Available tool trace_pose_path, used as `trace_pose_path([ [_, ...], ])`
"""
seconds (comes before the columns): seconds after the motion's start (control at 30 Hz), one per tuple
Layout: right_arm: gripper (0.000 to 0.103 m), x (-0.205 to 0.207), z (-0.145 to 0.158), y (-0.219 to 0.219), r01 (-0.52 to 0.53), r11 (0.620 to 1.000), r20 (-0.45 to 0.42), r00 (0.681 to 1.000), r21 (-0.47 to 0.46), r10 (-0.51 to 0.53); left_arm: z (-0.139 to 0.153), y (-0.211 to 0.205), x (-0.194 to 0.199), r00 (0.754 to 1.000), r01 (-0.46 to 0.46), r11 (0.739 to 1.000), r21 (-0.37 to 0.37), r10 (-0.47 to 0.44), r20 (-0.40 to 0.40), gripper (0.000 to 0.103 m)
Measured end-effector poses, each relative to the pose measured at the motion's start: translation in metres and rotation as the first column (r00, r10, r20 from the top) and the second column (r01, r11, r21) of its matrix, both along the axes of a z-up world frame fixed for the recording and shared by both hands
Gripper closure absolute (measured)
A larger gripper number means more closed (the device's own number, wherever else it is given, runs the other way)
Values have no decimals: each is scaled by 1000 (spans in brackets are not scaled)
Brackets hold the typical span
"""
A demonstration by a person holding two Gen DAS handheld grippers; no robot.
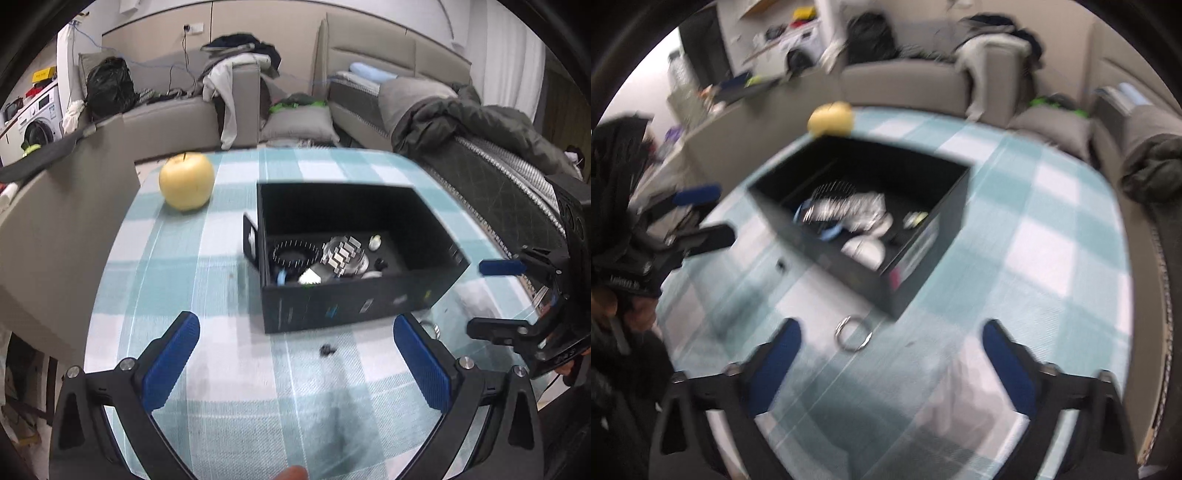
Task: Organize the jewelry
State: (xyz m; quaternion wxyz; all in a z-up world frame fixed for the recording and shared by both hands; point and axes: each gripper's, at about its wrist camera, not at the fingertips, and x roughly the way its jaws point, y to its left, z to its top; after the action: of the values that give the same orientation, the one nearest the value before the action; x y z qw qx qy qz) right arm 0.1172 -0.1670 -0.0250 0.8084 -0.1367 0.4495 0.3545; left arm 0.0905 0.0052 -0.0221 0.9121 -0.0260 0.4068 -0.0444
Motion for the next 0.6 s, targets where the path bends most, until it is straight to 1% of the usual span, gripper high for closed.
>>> trace_pose_path([
  [0.03,39,0,-3,1,-9,1000,-11,1000,-9,9,-2,0,-1,1000,2,1000,-1,-2,-7,1],
  [0.07,42,0,-8,5,-24,999,-37,999,-29,23,-6,-1,-1,1000,7,1000,-2,-7,-26,1],
  [0.17,44,-3,-14,10,-63,997,-66,996,-34,61,-13,-6,0,998,36,999,7,-36,-53,1],
  [0.33,46,-10,-18,21,-103,993,-63,993,-65,99,-17,-5,1,995,48,999,7,-48,-85,1],
  [0.37,50,-10,-19,23,-105,992,-61,993,-74,101,-17,-6,1,995,49,999,13,-48,-89,1],
  [0.5,55,-10,-26,26,-112,989,-67,992,-95,106,-17,-7,-1,995,51,998,28,-48,-91,1],
  [0.6,55,-12,-28,28,-120,987,-65,991,-104,113,-19,-9,0,993,57,998,30,-54,-100,1],
])
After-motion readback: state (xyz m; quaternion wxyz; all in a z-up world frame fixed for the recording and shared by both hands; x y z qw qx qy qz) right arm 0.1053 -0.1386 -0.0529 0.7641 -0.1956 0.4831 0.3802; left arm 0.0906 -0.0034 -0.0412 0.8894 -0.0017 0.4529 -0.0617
